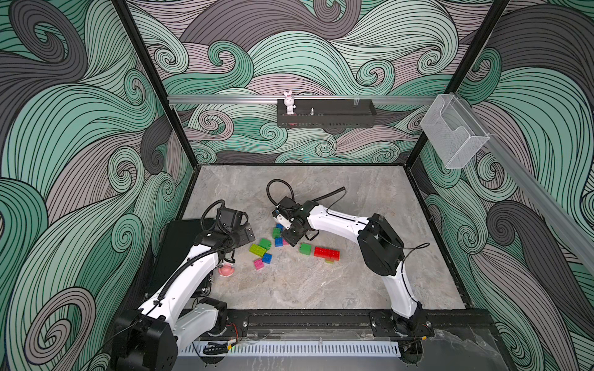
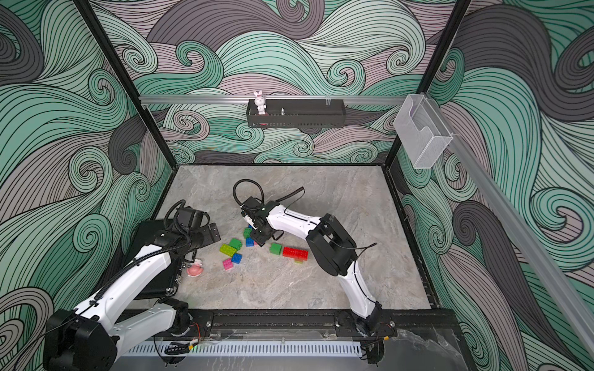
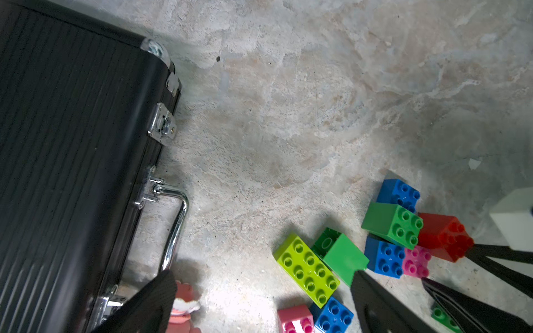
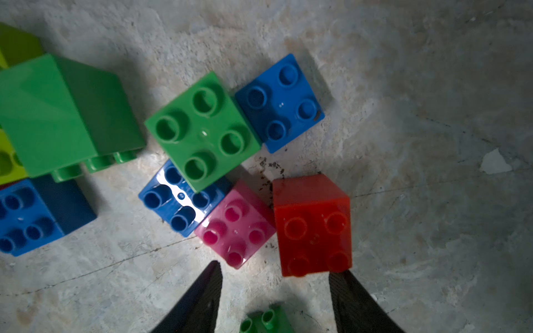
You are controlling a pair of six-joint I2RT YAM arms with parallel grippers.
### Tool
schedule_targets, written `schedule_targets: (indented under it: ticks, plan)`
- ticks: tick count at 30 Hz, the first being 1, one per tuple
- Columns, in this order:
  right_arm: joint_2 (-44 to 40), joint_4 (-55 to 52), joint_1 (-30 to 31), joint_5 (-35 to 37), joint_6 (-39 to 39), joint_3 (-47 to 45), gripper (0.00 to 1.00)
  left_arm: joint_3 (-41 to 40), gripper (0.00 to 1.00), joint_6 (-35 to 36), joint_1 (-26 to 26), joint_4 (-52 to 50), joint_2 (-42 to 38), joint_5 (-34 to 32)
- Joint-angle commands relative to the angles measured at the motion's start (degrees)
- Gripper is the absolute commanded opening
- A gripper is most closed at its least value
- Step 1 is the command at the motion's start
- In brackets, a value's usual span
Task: Assemble the number 4 with lego
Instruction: Pick up the lego brick from the center of the board.
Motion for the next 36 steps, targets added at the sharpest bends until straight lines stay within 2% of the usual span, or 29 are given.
schedule_targets:
  ticks: [1,10,22,27,31,36]
  plan:
    - [0.91,-1.05,-0.34,-0.54,4.16,2.07,0.61,0.29,0.99,-0.44,0.37,-0.51,0.80,1.37]
    - [2.53,-1.05,-1.15,2.05,4.33,4.07,0.64,0.54,0.98,-0.04,0.38,-0.51,2.09,2.34]
    - [6.12,-2.11,-1.83,1.39,7.31,8.24,0.65,0.75,0.99,0.39,0.33,-0.57,3.14,3.43]
    - [6.60,-2.67,-1.92,2.97,12.93,9.05,0.68,0.80,0.99,0.48,0.40,-0.34,3.61,3.89]
    - [6.24,-2.44,-1.96,9.00,20.09,8.65,0.71,1.00,0.99,0.48,0.41,-0.42,4.06,4.42]
    - [4.44,0.59,-1.96,11.52,22.68,5.96,0.70,1.13,0.99,0.57,0.39,-0.42,4.51,5.24]
